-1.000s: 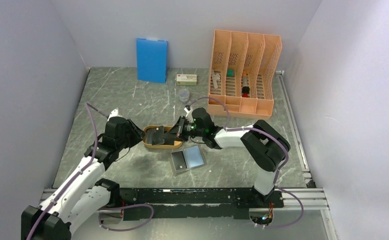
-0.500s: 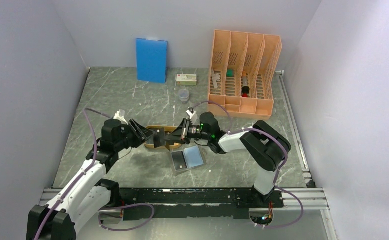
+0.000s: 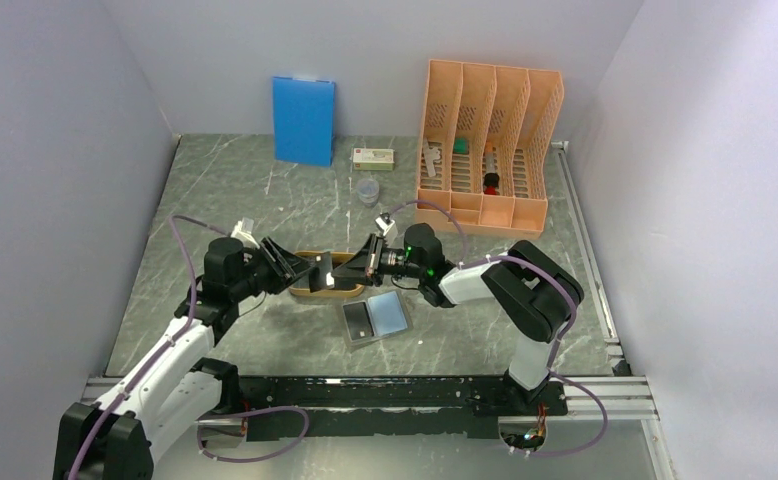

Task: Put the credit cards into the card holder
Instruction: Pick up the credit card from the storage box.

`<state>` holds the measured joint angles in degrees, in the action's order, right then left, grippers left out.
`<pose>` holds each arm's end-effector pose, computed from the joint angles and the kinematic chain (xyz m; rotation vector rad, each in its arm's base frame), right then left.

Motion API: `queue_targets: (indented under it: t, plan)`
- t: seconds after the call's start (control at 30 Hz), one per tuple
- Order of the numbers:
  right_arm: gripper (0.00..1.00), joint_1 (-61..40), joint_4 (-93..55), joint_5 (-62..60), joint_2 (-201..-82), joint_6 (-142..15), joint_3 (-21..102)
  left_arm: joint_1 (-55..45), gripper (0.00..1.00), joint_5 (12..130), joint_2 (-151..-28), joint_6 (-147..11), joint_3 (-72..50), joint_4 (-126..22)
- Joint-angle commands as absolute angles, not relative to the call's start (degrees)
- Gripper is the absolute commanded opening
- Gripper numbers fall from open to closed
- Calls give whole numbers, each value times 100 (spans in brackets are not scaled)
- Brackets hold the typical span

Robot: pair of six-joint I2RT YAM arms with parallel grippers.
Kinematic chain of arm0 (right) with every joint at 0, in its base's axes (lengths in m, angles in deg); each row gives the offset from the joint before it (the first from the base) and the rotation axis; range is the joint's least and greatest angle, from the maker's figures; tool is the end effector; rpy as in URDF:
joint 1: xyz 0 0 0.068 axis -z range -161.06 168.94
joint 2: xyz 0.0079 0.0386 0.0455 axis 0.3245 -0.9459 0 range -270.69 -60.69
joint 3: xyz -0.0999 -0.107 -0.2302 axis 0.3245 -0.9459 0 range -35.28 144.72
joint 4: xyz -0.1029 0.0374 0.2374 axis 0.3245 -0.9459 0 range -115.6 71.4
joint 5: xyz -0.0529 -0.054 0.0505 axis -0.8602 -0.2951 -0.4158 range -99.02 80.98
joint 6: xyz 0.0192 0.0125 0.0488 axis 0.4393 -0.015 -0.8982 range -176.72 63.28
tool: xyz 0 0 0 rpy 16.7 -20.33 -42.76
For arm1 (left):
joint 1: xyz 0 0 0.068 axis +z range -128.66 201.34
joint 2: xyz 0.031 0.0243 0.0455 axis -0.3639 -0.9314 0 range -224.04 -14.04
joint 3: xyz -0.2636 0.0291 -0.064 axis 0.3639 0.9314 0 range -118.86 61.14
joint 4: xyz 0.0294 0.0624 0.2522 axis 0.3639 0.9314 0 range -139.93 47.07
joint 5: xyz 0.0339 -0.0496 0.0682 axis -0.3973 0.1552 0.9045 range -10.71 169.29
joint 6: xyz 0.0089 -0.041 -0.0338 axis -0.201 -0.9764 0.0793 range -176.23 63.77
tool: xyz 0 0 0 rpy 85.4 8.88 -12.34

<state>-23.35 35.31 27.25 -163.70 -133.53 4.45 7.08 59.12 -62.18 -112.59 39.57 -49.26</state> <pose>0.2407 0.2474 0.1621 0.0671 2.2133 1.9144 0.1766 -0.0575 0.2051 -0.5665 2.1354 -1.0931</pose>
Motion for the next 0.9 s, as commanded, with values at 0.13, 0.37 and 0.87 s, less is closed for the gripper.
queue_targets:
  t: [0.13,0.37,0.87]
  plan:
    - [0,-2299,4092,2919,-16405,-13572,455,772,45,5128,-6337,-11467,4142,-5988]
    - [0,-2292,4470,3009,-16375,-13829,336,772,32,4810,-6360,-11696,4361,-6450]
    - [8,-2312,4135,3021,-16091,-13603,456,772,5,4591,-6051,-11924,4424,-6753]
